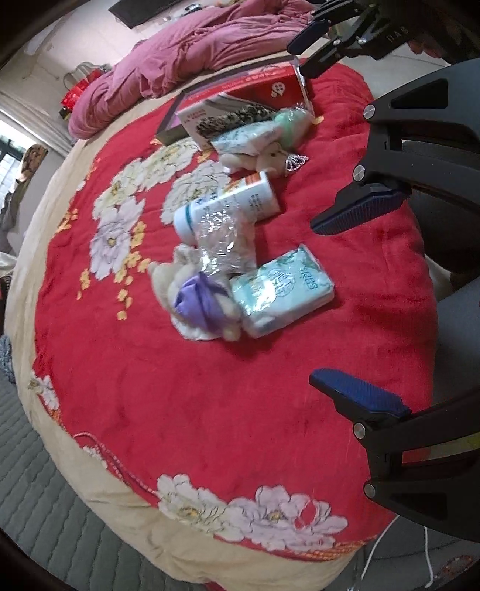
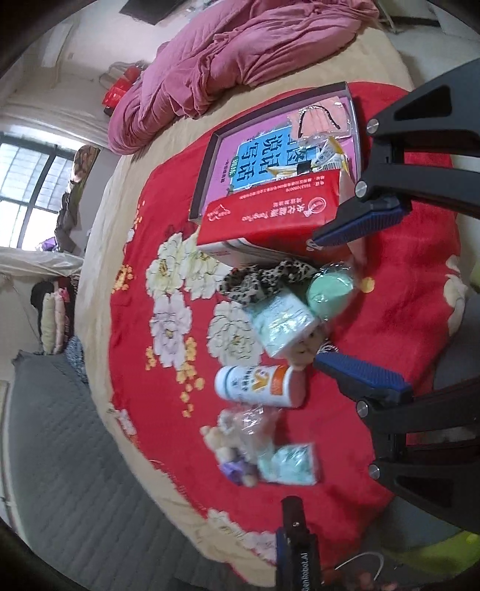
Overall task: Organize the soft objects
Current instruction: 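Move both open tools back toward the remaining items on the blanket, then grasp the light-blue tissue pack with the left tool while the right tool grasps the green sponge bag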
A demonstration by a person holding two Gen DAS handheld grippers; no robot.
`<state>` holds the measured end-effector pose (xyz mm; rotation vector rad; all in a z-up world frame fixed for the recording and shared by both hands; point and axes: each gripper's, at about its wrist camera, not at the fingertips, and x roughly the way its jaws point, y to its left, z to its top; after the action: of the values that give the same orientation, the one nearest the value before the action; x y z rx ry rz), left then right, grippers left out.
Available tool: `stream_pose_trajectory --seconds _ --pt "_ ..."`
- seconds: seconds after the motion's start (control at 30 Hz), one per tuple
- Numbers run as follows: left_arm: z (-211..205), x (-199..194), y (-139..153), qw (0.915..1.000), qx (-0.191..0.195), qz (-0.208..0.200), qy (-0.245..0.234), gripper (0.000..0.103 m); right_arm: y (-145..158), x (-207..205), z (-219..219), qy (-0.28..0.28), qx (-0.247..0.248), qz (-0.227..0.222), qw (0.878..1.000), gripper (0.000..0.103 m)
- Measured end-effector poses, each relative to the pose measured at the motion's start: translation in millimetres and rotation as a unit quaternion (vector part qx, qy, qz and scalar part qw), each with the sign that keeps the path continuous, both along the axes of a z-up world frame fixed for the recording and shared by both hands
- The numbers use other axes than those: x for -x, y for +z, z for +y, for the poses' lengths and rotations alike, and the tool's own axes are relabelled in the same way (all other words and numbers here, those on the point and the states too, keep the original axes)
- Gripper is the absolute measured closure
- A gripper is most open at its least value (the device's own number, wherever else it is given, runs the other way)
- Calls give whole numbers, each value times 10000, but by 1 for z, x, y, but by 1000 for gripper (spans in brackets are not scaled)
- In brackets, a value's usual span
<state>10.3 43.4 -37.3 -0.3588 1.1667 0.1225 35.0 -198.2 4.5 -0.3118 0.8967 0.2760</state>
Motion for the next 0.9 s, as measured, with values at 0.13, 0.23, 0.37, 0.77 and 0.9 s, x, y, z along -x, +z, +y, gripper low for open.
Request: stream_pose_trajectory --seconds 0.13,0.23,0.37,0.77,0.9 --pt "-3 -7 -13 9999 13 104 2 27 -18 -1 7 174 357 73 9992 44" --pt "-4 -14 -22 9998 46 173 35 27 -32 -4 12 253 646 94 9975 44" --pt "-2 -22 -33 9994 105 288 131 27 -49 -8 20 350 1037 24 9940 44" --pt "-10 -52 -56 9977 143 598 280 27 -81 -23 31 395 1783 -67 9832 44" --pt "-19 -64 -63 9968 -39 735 325 27 -88 -31 32 408 1832 -22 9822 44"
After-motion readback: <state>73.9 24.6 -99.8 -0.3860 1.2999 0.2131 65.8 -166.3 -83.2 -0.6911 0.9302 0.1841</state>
